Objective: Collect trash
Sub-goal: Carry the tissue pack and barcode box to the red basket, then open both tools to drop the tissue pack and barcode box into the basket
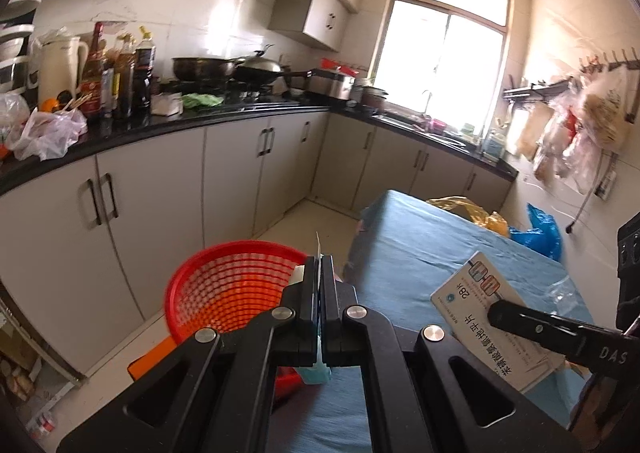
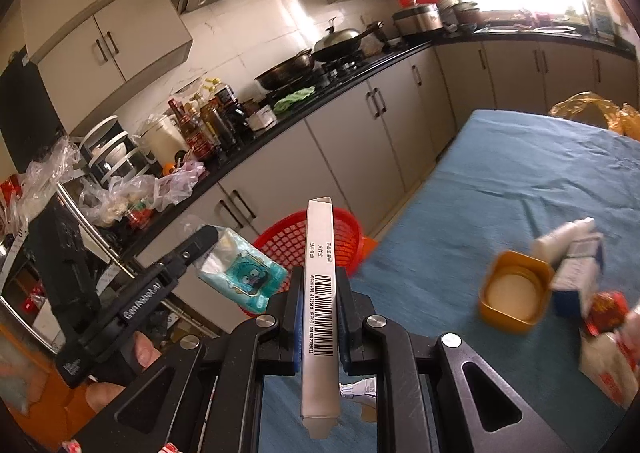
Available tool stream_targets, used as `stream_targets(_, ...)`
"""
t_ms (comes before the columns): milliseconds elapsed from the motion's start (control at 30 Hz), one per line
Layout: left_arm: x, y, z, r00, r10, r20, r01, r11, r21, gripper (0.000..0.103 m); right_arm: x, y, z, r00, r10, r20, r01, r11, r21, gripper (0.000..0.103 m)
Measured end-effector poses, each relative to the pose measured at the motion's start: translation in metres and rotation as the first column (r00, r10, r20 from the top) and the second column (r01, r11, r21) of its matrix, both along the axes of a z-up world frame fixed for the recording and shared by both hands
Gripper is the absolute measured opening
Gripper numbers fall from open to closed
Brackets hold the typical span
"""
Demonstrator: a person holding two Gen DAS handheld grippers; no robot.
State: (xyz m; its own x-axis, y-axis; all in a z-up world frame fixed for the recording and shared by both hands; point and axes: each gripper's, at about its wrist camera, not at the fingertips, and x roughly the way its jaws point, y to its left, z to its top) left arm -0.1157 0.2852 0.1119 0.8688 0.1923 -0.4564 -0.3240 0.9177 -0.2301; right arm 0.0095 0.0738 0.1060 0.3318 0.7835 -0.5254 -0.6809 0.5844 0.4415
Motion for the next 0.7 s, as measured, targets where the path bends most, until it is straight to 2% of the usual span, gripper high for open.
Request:
stream_targets(267, 0.013, 0.032, -0.015, 0.998, 0.037, -0.046, -0.038, 0.999, -0.017, 0.000, 0.023, 0.066, -0.012, 0.998, 0.042, -0.036, -0.043, 0.999, -0.030, 0.015)
stream_targets(467, 0.018, 0.043, -0.021, 0.996, 0.063, -0.060, -0.064, 0.998, -0.017, 0.000, 0.047, 0.105, -0.022, 0.998, 0.028, -0.054, -0.030, 0.999, -0.039, 0.017)
stream_targets(533, 0.020, 0.045, -0.023, 0.995, 0.069, -0.071, -0.070, 0.997, -0.022, 0.015, 0.053, 0.110, -0.025, 0.998, 0.019, -0.056, -0.022, 0.999, -0.043, 0.028)
stream_targets(567, 0.020, 0.047, -0.024, 0.994, 0.077, -0.072, -0.079, 0.996, -0.028, 0.041, 0.054, 0.108, -0.025, 0.998, 0.010, -0.056, -0.013, 0.999, -0.044, 0.031)
stream_targets(600, 0.018, 0.047, -0.024, 0.994, 0.085, -0.067, -0.087, 0.996, -0.030, 0.054, 0.055, 0.103, -0.025, 0.998, 0.004, -0.061, -0.006, 1.000, -0.031, 0.032)
stream_targets(700, 0.014, 0.042, -0.022, 0.995, 0.089, -0.054, -0.089, 0.996, 0.001, 0.055, 0.054, 0.085, -0.021, 0.999, -0.013, -0.040, 0.012, 1.000, -0.021, 0.032)
